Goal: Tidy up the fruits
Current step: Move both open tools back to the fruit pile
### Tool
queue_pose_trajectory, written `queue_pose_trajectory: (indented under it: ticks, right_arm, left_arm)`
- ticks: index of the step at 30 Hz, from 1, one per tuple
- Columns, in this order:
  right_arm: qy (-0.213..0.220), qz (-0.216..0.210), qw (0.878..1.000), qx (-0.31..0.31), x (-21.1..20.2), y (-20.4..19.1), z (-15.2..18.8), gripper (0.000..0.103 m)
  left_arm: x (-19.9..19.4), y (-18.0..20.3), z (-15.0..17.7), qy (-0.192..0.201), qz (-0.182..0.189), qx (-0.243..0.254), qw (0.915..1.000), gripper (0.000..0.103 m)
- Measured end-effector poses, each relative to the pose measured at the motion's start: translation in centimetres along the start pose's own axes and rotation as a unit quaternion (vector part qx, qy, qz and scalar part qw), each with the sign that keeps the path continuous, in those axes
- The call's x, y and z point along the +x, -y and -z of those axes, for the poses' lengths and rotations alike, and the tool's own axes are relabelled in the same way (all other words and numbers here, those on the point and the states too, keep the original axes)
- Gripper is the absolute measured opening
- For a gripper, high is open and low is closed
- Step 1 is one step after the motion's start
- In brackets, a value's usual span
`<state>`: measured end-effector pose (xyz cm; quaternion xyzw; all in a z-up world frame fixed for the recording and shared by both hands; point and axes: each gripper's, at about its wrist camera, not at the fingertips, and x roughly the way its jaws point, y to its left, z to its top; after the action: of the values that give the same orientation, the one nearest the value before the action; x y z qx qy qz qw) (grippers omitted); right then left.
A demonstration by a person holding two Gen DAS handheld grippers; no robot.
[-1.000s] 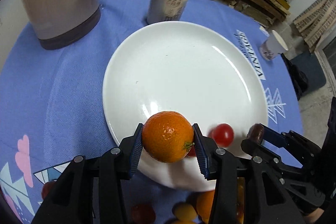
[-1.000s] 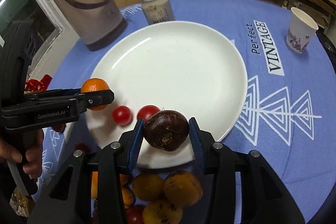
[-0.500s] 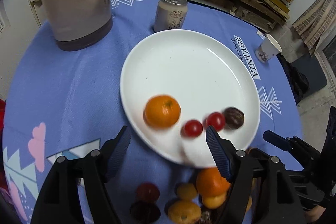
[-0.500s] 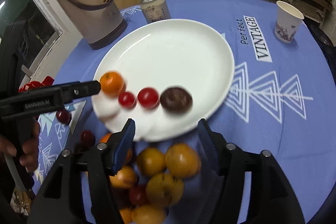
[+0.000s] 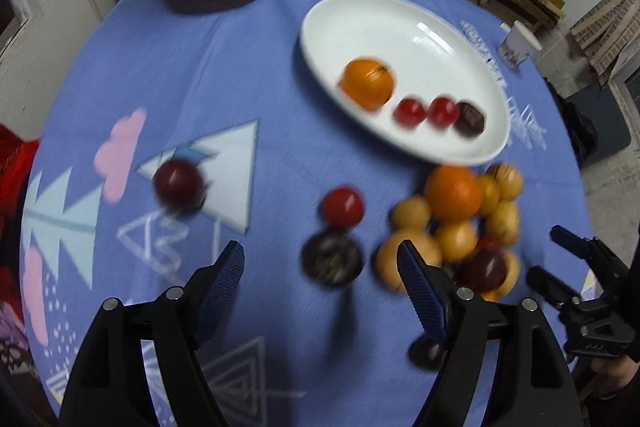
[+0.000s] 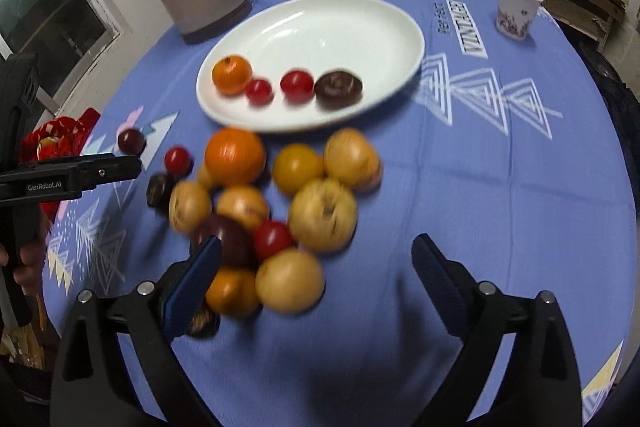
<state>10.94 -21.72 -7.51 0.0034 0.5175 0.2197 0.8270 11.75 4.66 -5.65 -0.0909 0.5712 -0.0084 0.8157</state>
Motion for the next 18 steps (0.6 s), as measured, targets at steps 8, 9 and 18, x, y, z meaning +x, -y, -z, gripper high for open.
queue_pose_trajectory:
  ticks: [8,9,18]
  right_arm:
    - [-0.027,-0.018,0.999,0.003,-0.1,-1.3,3.0,0.093]
    - [-0.030,-0.022,0.999,0.001,-0.1,-1.6,3.3,0.093]
    - [-0.065,-0.077,0.993,-0.065,0.4,-6.1,5.4,0.089]
  left_arm:
    - [0.5,-0.6,2.1,-0.002,-0.010,0.016,0.9998,0.079]
    - [0.7,-0.3,2.2,-0.002,-0.010,0.023,0.9997,0.079]
    - [3.8,2.2,1.2,-0.020,-0.011,0.076,0.9969,0.052]
